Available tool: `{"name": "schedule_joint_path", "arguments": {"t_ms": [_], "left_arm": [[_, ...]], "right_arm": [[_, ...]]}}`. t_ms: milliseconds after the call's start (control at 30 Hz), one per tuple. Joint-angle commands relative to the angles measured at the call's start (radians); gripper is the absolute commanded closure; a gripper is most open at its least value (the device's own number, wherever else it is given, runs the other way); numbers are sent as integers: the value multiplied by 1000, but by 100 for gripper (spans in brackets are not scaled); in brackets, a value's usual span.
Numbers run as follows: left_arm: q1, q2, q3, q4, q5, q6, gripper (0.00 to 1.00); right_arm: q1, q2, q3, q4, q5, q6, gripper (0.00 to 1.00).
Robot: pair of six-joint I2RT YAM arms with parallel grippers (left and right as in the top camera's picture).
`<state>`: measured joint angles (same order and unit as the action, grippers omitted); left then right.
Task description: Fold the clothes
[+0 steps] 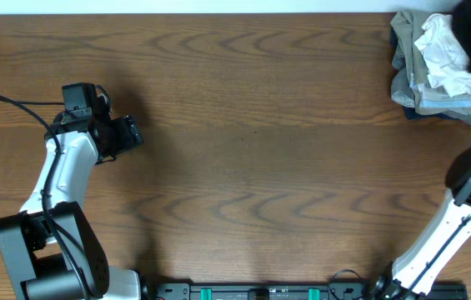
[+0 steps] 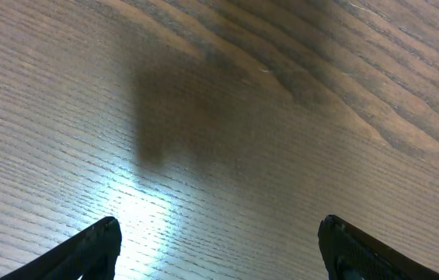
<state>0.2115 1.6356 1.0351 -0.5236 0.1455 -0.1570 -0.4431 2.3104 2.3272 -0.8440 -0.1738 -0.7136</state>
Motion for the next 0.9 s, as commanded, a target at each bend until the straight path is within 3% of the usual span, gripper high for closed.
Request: {"name": "schedule_joint_path", "arguments": {"t_ms": [0, 133, 200, 267, 567, 867], "left_arm": [[3, 12, 14, 3, -14, -5, 18], [3, 12, 14, 3, -15, -5, 18], [3, 12, 14, 3, -15, -5, 18], [3, 12, 14, 2, -15, -5, 18], [3, 12, 14, 7, -15, -5, 18], [3, 12, 14, 18, -15, -5, 17]], "right_arm": [[90, -17, -14, -13, -64, 74, 60], [172, -17, -26, -44, -63, 73, 54], [206, -18, -25, -43, -51, 74, 24], [227, -22, -23, -31, -14, 109, 19], [201, -113, -23, -26, 50, 301, 18], [40, -148, -25, 55, 26, 519, 12]]}}
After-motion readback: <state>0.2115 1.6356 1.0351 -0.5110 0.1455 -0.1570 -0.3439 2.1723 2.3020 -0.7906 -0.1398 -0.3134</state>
